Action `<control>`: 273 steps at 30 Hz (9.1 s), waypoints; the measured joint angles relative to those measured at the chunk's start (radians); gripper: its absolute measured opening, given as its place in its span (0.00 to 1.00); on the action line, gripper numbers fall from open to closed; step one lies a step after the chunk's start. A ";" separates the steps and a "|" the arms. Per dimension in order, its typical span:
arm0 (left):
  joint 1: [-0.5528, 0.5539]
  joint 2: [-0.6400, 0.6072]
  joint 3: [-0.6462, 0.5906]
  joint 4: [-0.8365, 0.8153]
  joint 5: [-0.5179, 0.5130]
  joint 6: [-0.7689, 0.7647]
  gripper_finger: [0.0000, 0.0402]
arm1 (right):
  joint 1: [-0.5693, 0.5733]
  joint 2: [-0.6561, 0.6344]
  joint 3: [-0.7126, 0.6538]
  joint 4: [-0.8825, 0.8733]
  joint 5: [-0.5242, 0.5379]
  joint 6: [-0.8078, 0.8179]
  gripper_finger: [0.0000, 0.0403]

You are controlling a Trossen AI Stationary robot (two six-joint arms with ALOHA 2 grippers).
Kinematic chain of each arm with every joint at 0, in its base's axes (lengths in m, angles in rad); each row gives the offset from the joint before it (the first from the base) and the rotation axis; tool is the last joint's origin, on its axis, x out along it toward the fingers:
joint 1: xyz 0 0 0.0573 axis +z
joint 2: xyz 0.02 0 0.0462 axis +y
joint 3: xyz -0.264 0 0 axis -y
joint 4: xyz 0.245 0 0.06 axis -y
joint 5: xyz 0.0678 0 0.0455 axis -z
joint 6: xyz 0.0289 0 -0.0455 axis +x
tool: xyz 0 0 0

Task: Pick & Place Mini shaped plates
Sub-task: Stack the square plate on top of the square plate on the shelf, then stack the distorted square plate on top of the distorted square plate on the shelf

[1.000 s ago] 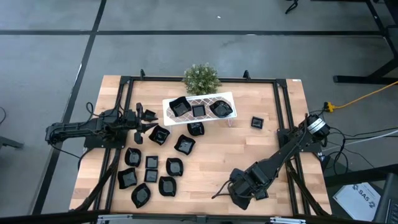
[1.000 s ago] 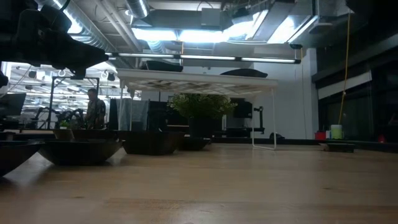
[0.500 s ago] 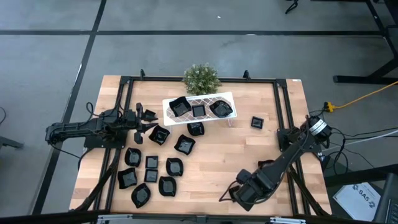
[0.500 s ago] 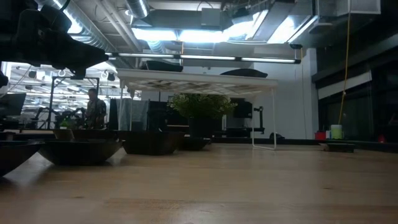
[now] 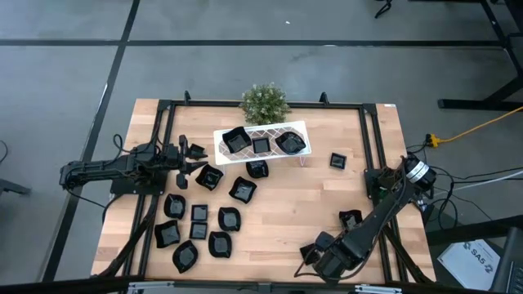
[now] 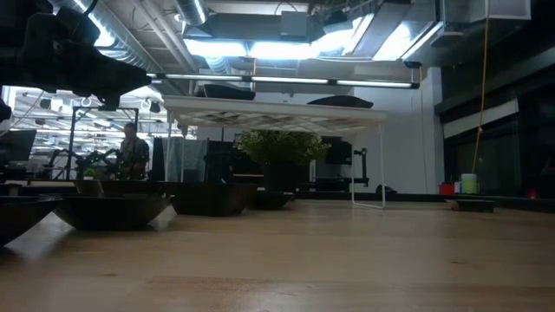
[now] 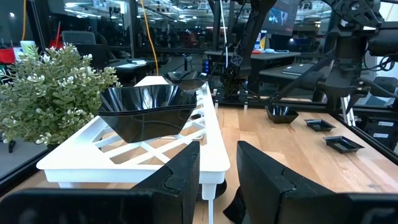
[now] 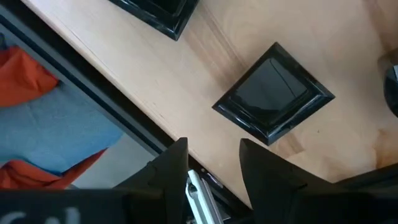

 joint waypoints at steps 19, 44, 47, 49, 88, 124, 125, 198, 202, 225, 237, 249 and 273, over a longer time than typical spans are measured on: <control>0.000 0.000 0.000 0.000 0.000 0.000 0.25 | 0.102 0.047 0.000 0.007 0.088 -0.354 0.36; 0.000 0.000 0.000 0.000 0.000 0.000 0.25 | 0.260 0.132 0.000 -0.016 0.358 -0.586 0.36; 0.000 0.000 0.000 0.000 0.000 0.000 0.25 | 0.260 0.132 0.000 -0.016 0.375 -0.583 0.36; 0.000 0.000 0.000 0.000 0.000 0.000 0.25 | 0.260 0.139 0.000 -0.016 0.395 -0.584 0.36; 0.000 0.000 0.000 0.000 0.000 0.000 0.25 | 0.212 0.167 0.109 -0.051 0.536 -0.426 0.01; 0.000 0.000 0.000 0.000 0.000 0.000 0.25 | -0.192 0.067 0.163 0.203 0.999 -1.203 0.01; 0.000 0.000 0.000 0.000 0.000 0.000 0.25 | -0.210 0.066 0.162 0.227 0.998 -1.243 0.01; 0.000 0.000 0.000 0.000 0.000 0.000 0.25 | -0.754 -0.003 0.161 0.430 0.888 -1.771 0.15; 0.000 0.000 0.000 0.000 0.000 0.000 0.25 | -0.754 -0.003 0.161 0.430 0.888 -1.806 0.20; 0.000 0.000 0.000 0.000 0.000 0.000 0.25 | -0.579 -0.083 0.161 0.256 0.777 -1.546 0.28; 0.000 0.001 0.000 -0.002 0.000 0.000 0.25 | -0.441 -0.095 0.162 0.020 0.632 -1.176 0.28; 0.000 0.001 0.000 0.000 0.000 0.000 0.25 | -0.318 -0.094 0.161 -0.201 0.572 -0.708 0.28; 0.000 0.002 0.000 0.000 0.000 0.000 0.25 | -0.091 -0.092 -0.027 -0.295 0.280 -0.193 0.28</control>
